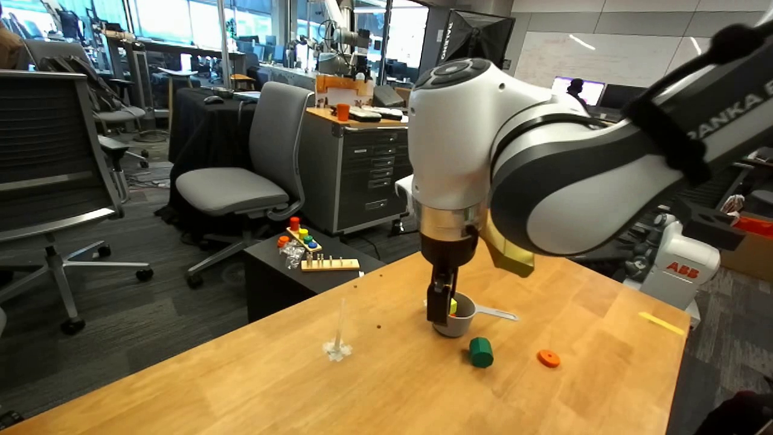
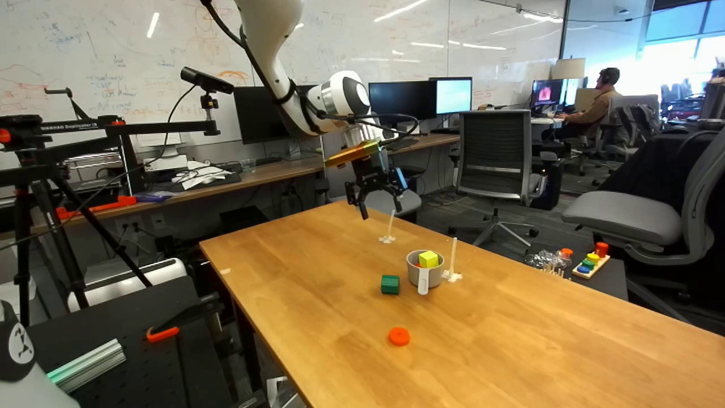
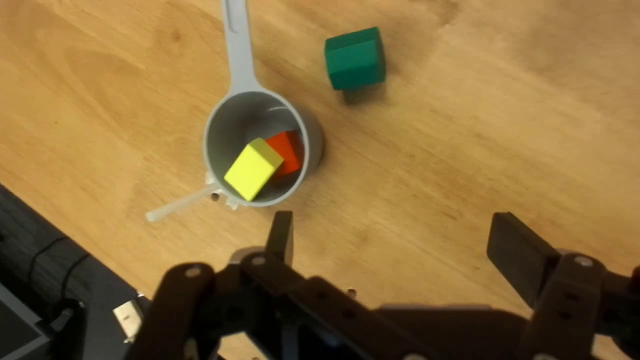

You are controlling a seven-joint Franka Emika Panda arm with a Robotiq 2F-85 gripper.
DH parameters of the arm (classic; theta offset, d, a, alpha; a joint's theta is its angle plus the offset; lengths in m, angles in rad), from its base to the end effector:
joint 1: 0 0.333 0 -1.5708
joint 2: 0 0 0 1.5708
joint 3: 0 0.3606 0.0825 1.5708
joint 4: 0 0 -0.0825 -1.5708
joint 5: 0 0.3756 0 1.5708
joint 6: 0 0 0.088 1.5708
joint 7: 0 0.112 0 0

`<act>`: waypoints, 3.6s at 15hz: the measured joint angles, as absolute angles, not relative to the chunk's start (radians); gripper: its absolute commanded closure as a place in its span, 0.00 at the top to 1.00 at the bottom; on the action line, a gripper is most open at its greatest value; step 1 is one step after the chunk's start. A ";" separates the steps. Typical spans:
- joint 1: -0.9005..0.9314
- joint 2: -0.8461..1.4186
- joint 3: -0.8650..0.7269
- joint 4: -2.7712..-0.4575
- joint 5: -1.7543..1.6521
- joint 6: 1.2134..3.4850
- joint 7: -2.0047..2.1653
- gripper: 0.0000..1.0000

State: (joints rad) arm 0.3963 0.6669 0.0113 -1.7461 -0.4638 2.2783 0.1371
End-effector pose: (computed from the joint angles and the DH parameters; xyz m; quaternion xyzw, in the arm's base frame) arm 0.6239 0.2549 0.2191 0.9414 0.2894 -0.0195 0.1723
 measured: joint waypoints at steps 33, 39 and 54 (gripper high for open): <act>0.182 0.792 0.075 -1.775 -0.422 2.262 -0.272 1.00; 0.182 0.813 0.075 -1.757 -0.408 2.262 -0.222 1.00; 0.182 0.881 0.076 -1.714 -0.356 2.273 -0.136 0.18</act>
